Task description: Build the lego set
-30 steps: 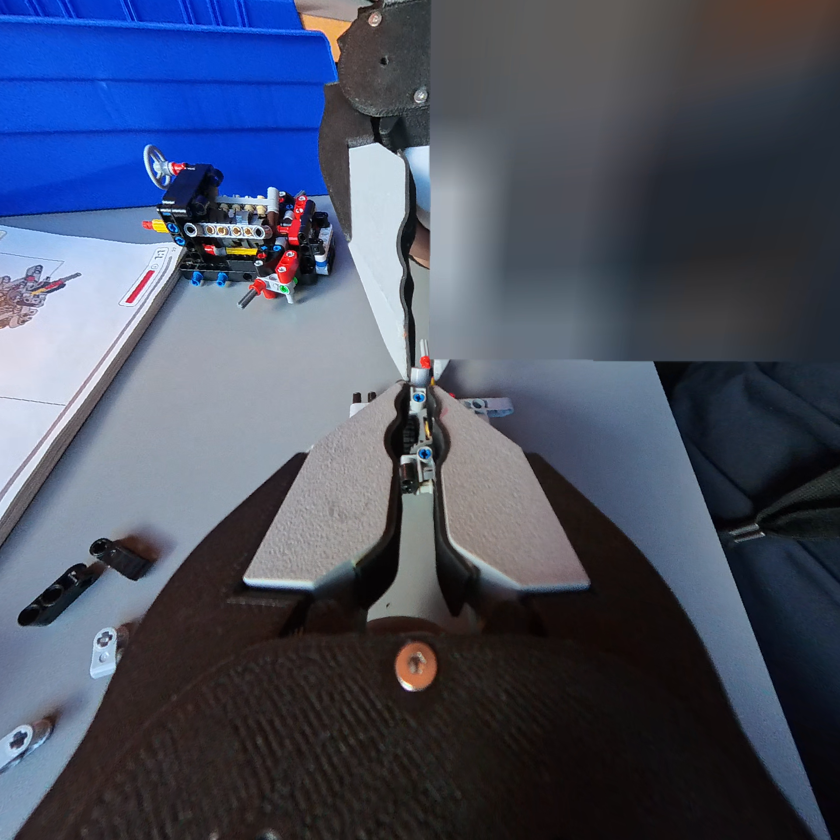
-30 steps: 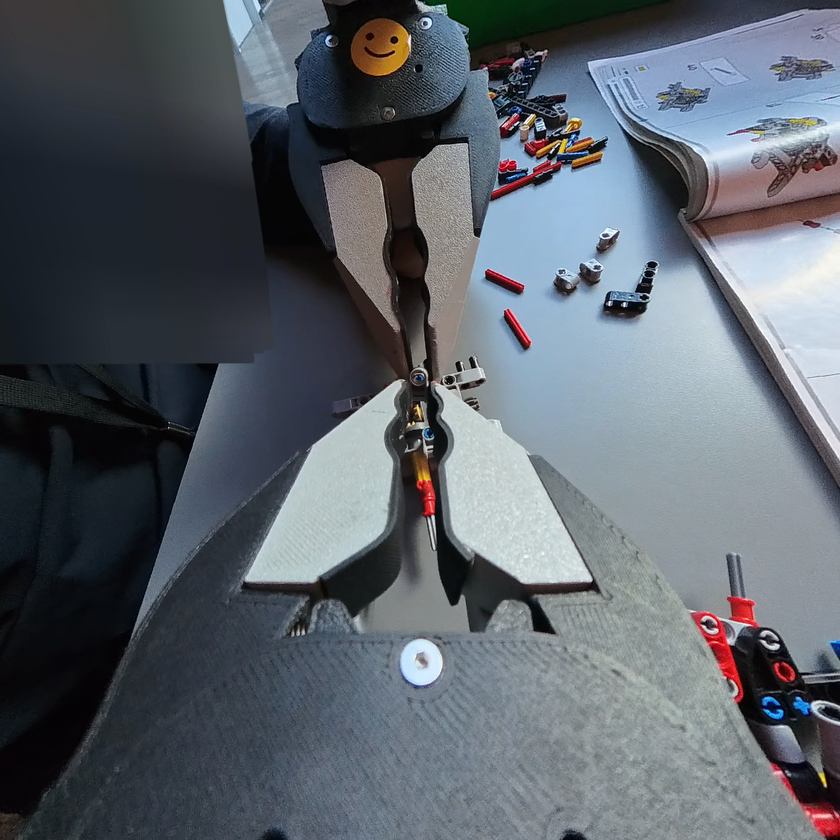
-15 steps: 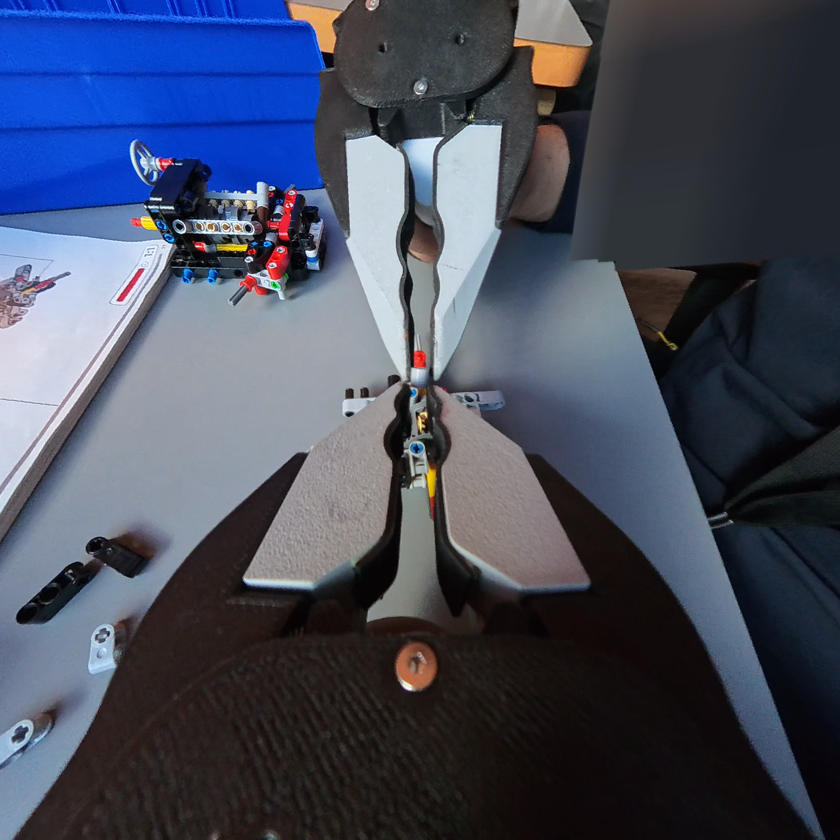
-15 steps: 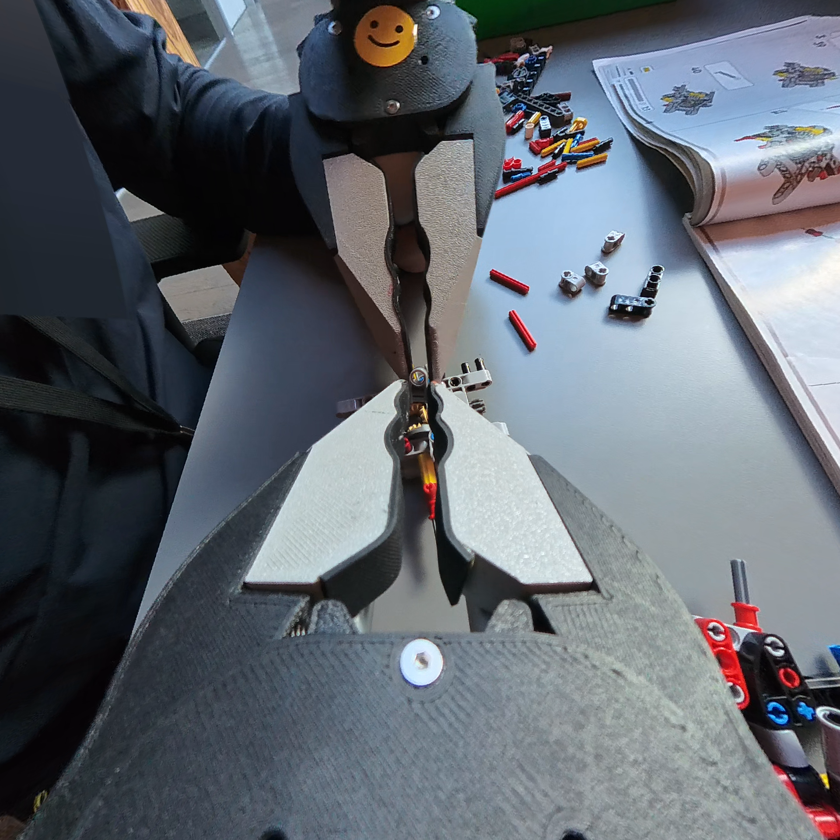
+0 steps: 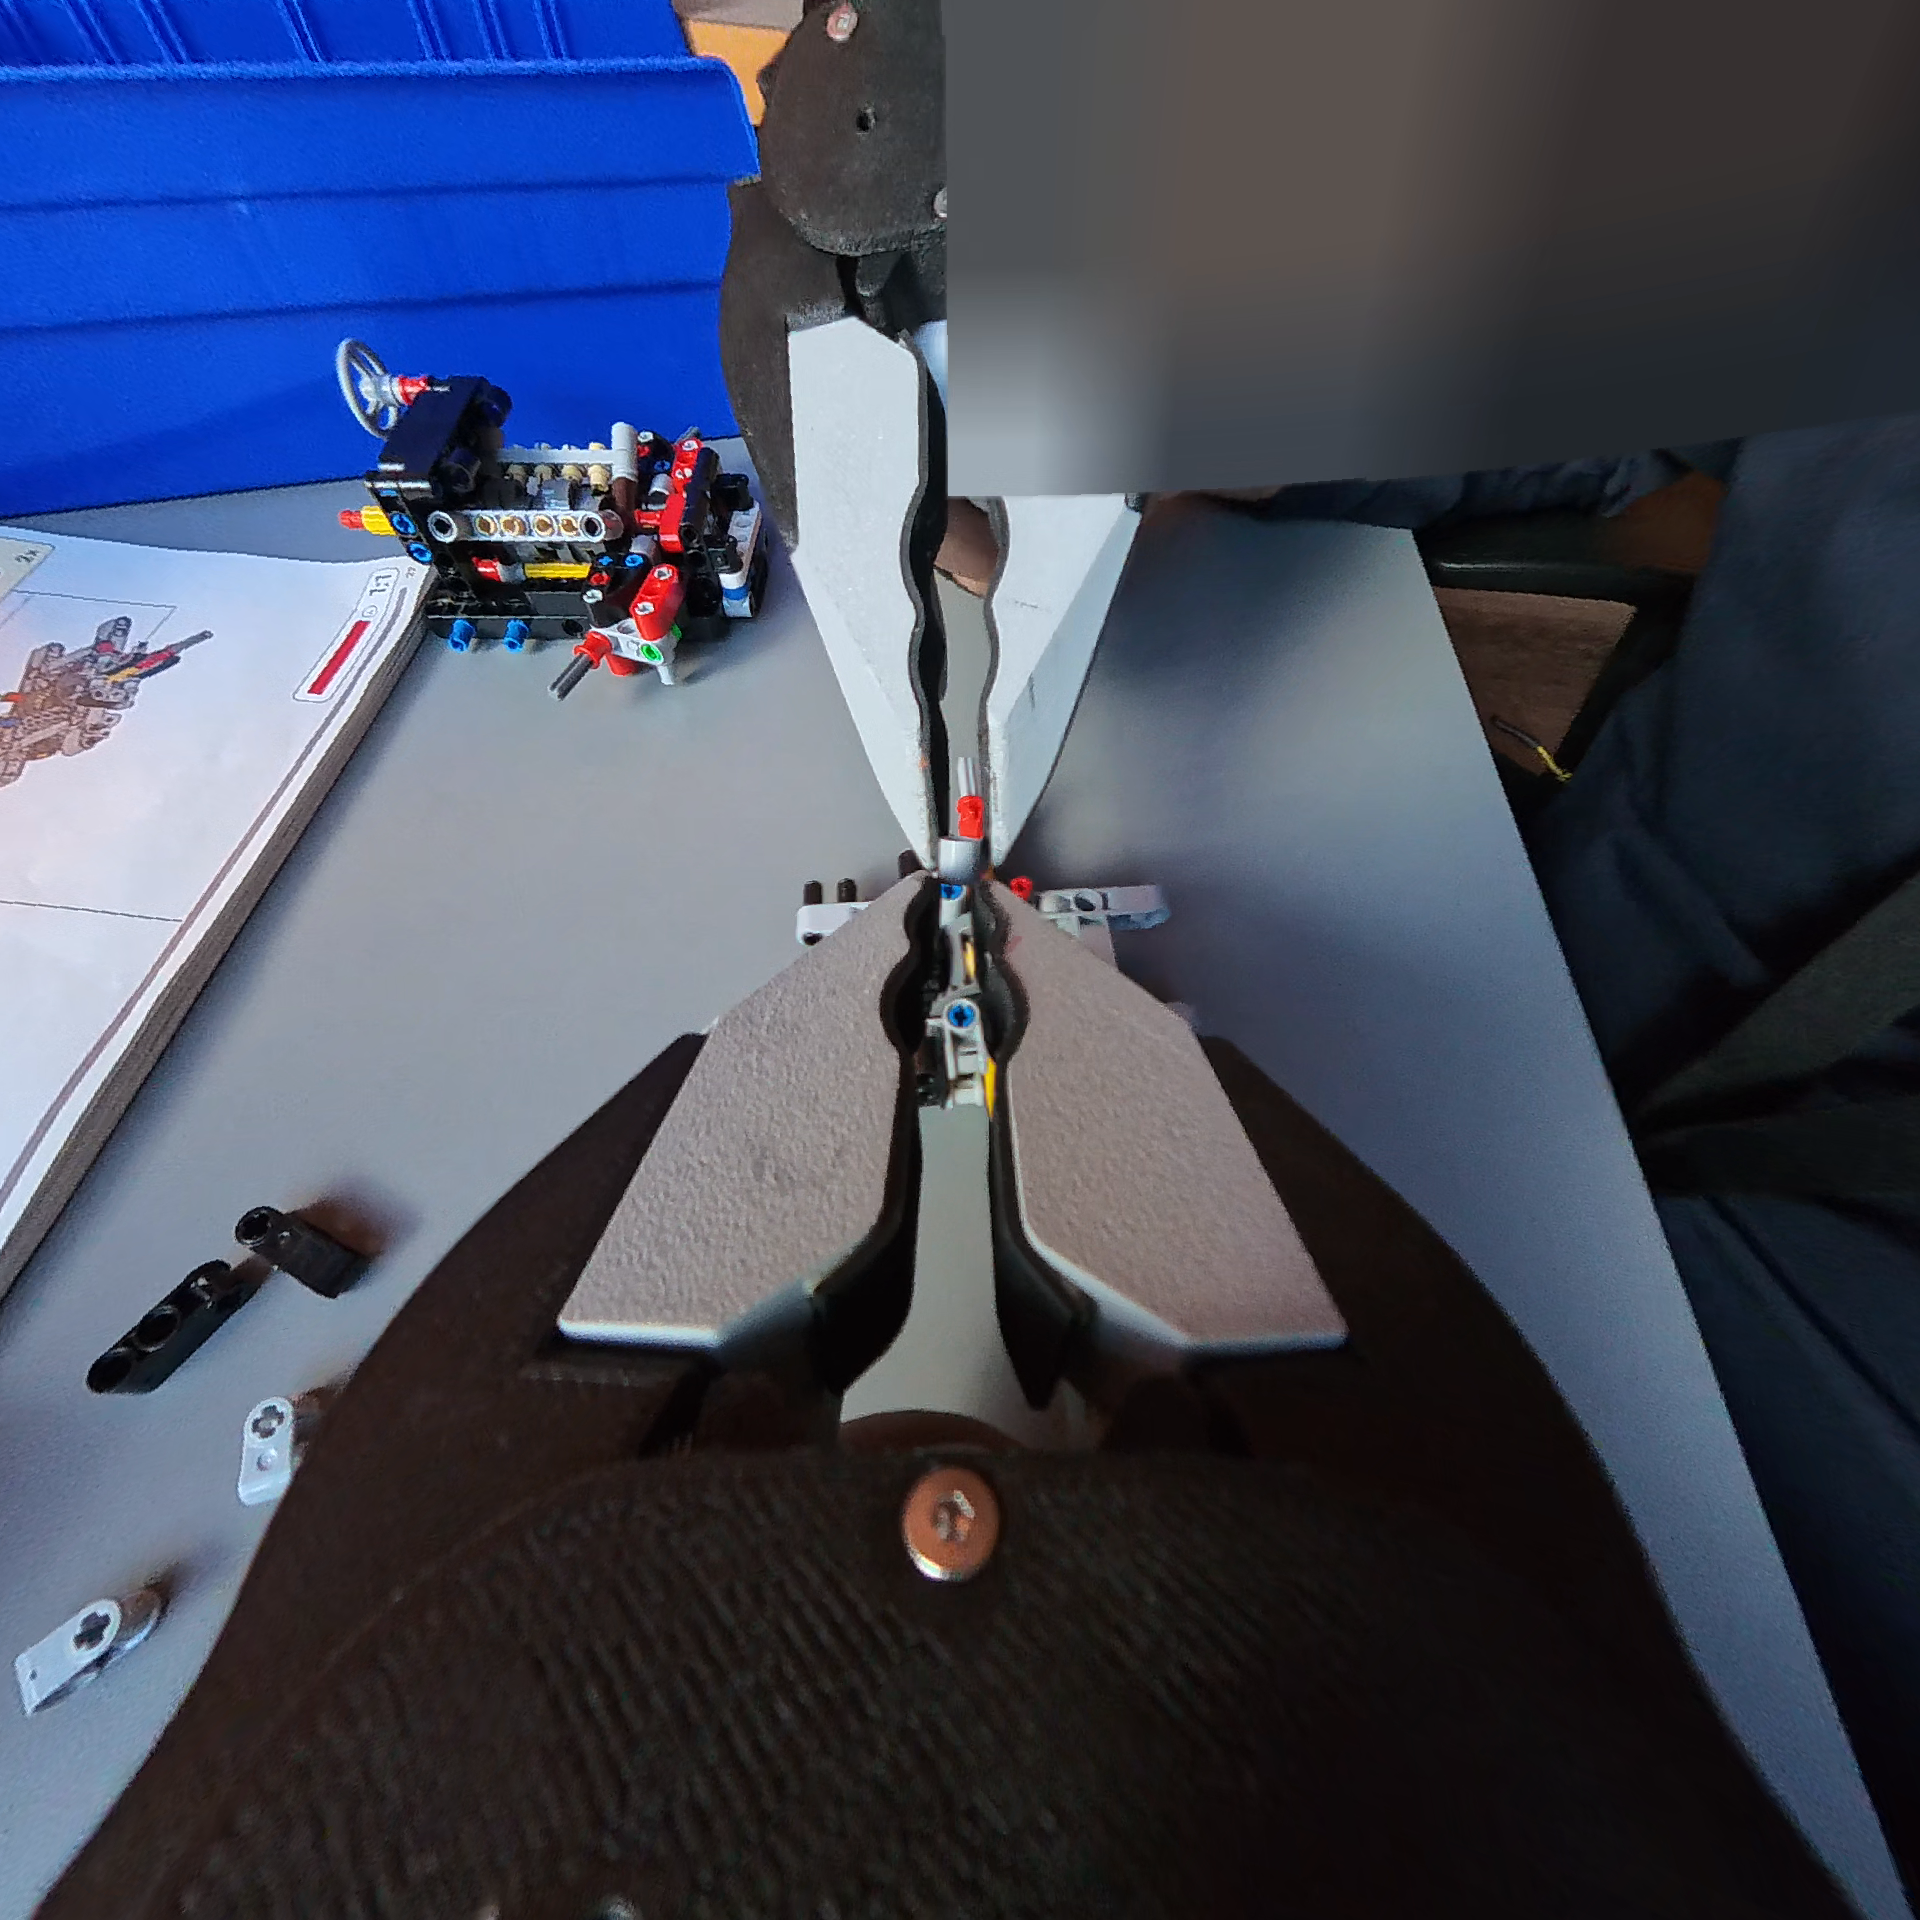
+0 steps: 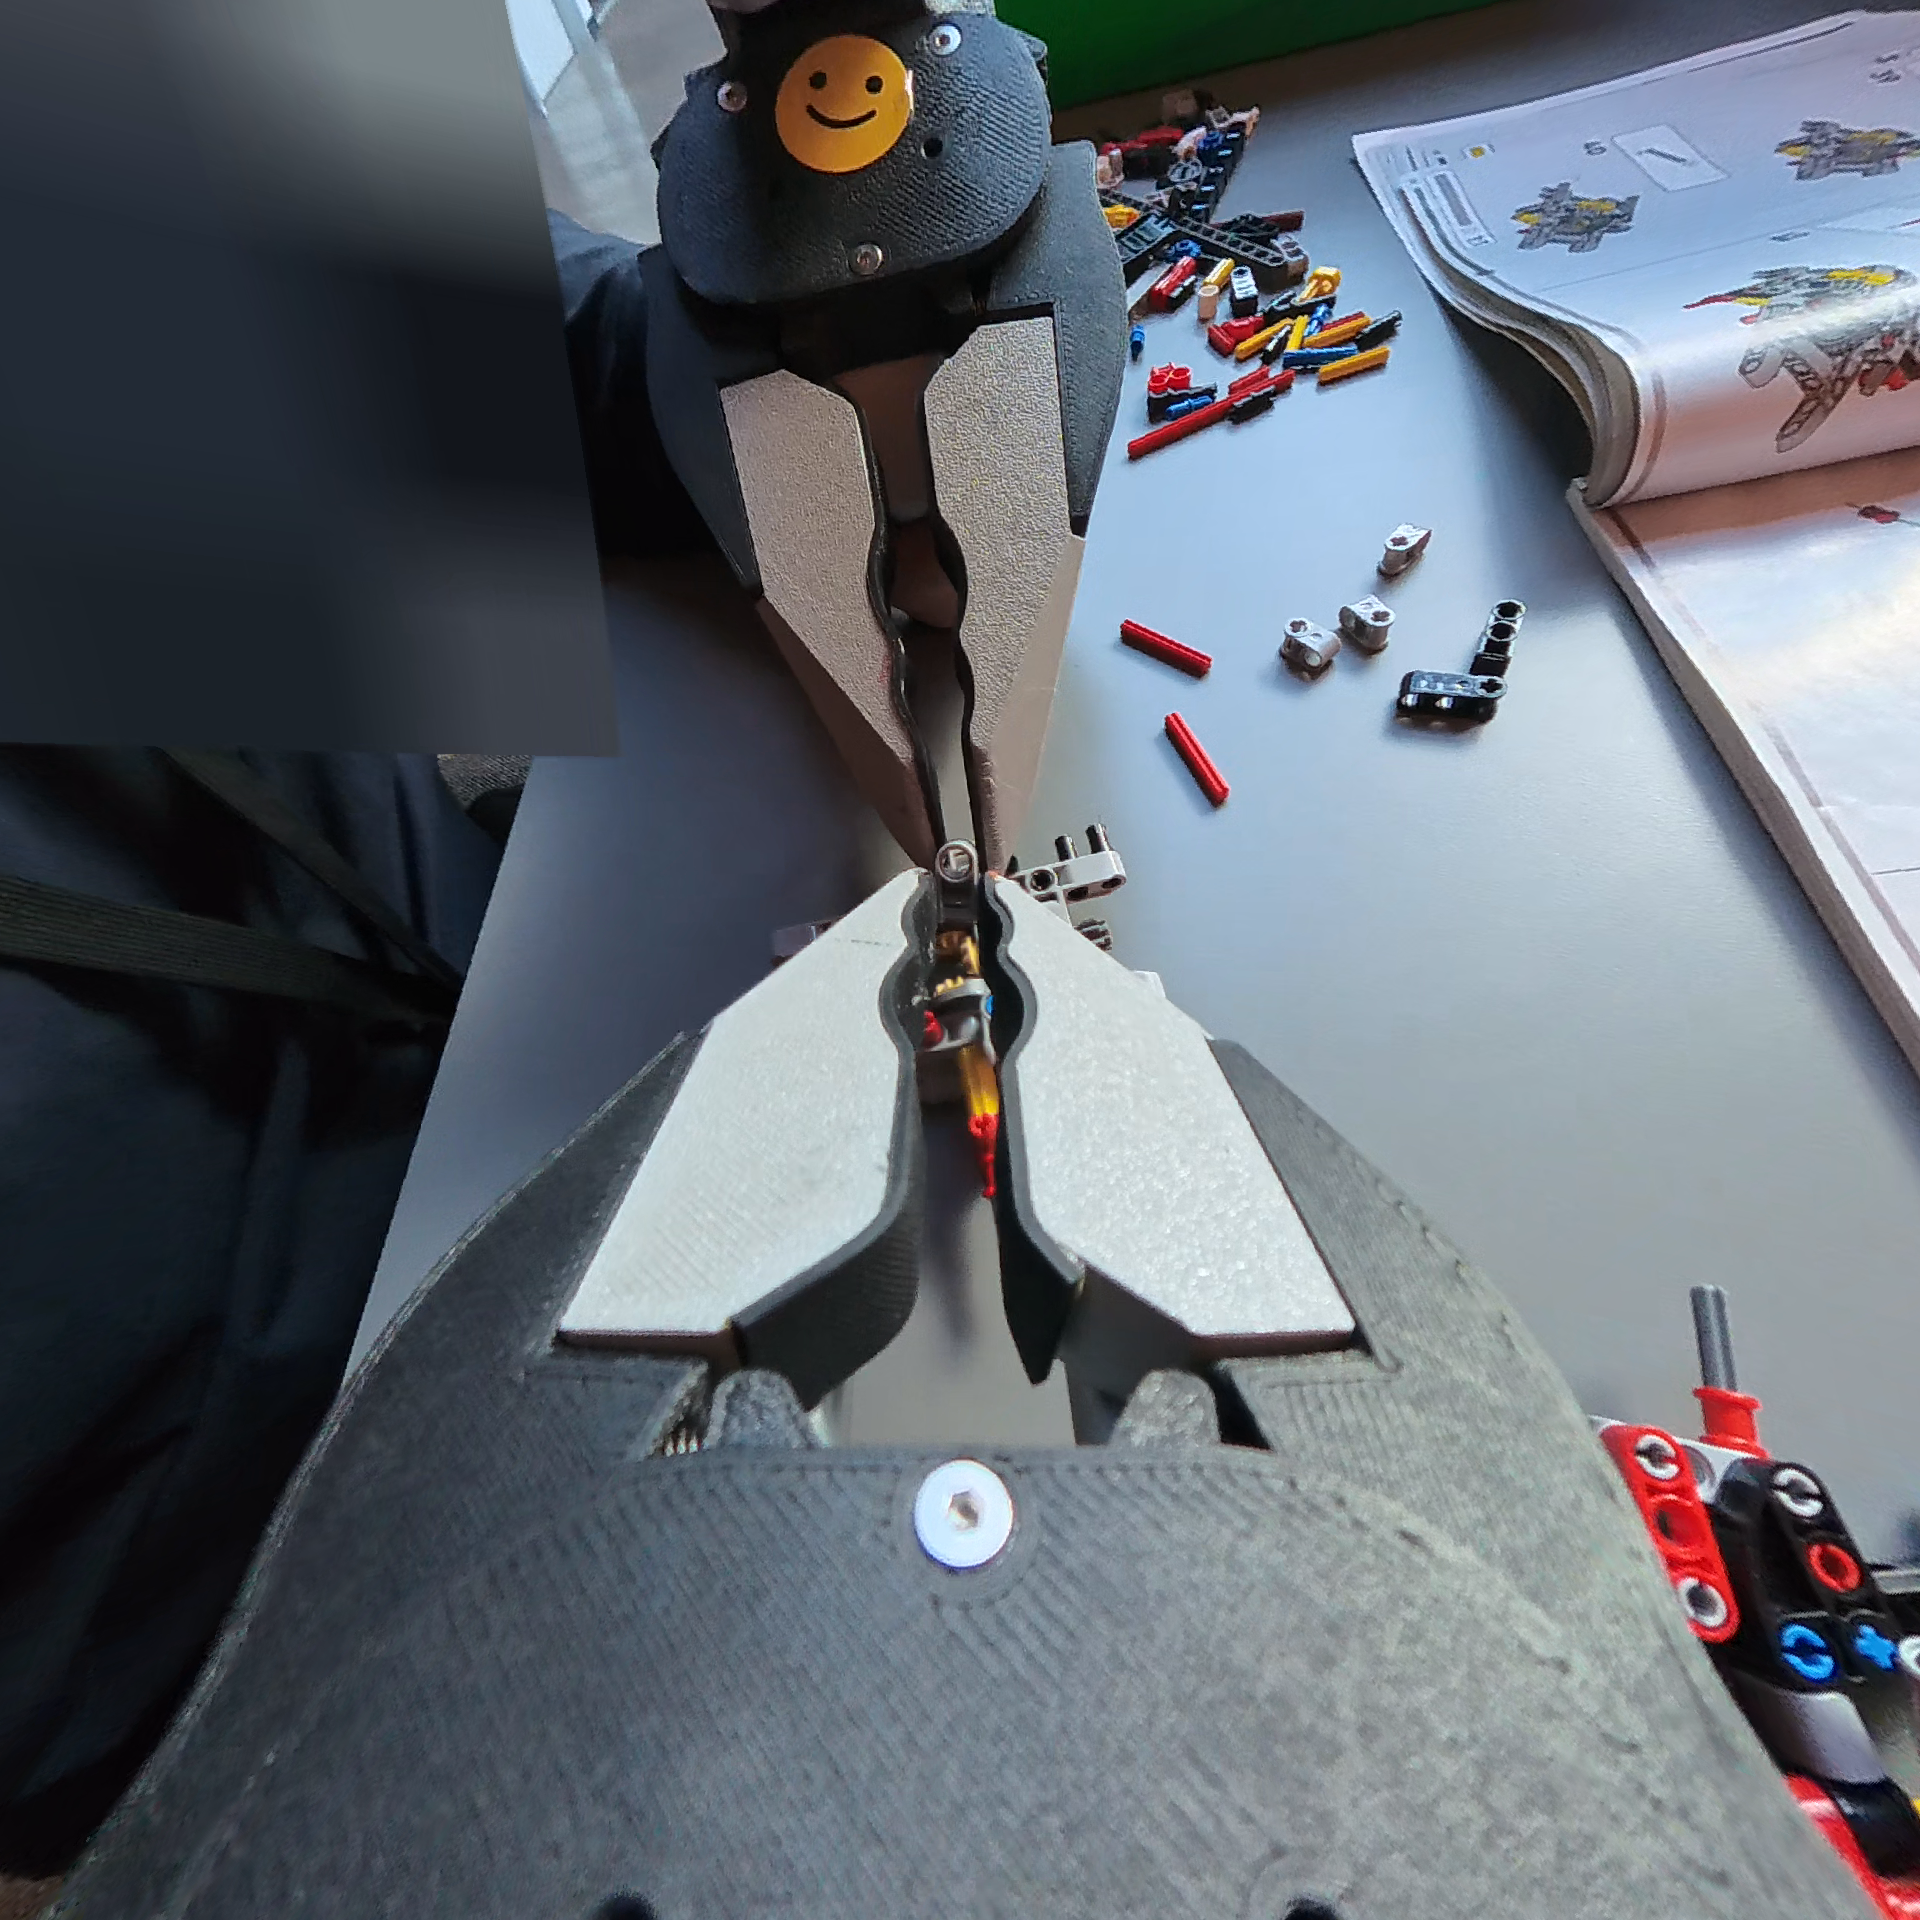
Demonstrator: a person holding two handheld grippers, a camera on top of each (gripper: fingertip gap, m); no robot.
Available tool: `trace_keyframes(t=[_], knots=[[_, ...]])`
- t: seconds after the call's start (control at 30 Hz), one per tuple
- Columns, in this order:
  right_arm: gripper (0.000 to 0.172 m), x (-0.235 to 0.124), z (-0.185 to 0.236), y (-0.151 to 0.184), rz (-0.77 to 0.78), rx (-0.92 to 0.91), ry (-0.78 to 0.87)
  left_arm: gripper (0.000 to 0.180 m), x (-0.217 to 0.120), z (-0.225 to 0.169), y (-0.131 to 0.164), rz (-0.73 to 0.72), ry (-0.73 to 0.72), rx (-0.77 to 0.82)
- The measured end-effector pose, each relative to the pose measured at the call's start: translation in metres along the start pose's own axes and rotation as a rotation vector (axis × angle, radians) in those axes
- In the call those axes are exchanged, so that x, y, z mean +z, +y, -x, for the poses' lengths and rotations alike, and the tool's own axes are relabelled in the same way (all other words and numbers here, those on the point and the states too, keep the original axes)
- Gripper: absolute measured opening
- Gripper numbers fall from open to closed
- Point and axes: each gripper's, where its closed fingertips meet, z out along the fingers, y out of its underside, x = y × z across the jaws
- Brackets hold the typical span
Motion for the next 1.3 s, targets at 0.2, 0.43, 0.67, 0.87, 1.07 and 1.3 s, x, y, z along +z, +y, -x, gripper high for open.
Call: trace_keyframes(t=[0.2, 0.43, 0.67, 0.87, 1.07, 1.3], knots=[[0.004, 0.0, -0.001, 0.0, 0.004, -0.012, 0.011, 0.008, 0.0, -0.001, -0.002, -0.021, 0.036, -0.066], [0.004, -0.001, -0.001, -0.001, -0.005, -0.007, 0.017, 0.004, 0.0, 0.001, -0.002, -0.022, 0.01, -0.014], [0.005, -0.008, -0.005, -0.013, -0.093, 0.051, 0.001, 0.003, -0.004, 0.006, -0.013, -0.091, -0.036, 0.004], [0.005, -0.023, -0.002, -0.031, -0.236, 0.095, -0.071, 0.004, -0.012, 0.008, -0.031, -0.208, -0.073, 0.048], [0.009, -0.03, 0.007, -0.039, -0.277, 0.001, -0.063, 0.004, -0.017, 0.004, -0.04, -0.271, -0.089, 0.117], [0.007, -0.029, 0.008, -0.038, -0.259, -0.067, -0.007, 0.004, -0.018, 0.0, -0.047, -0.315, -0.072, 0.111]])
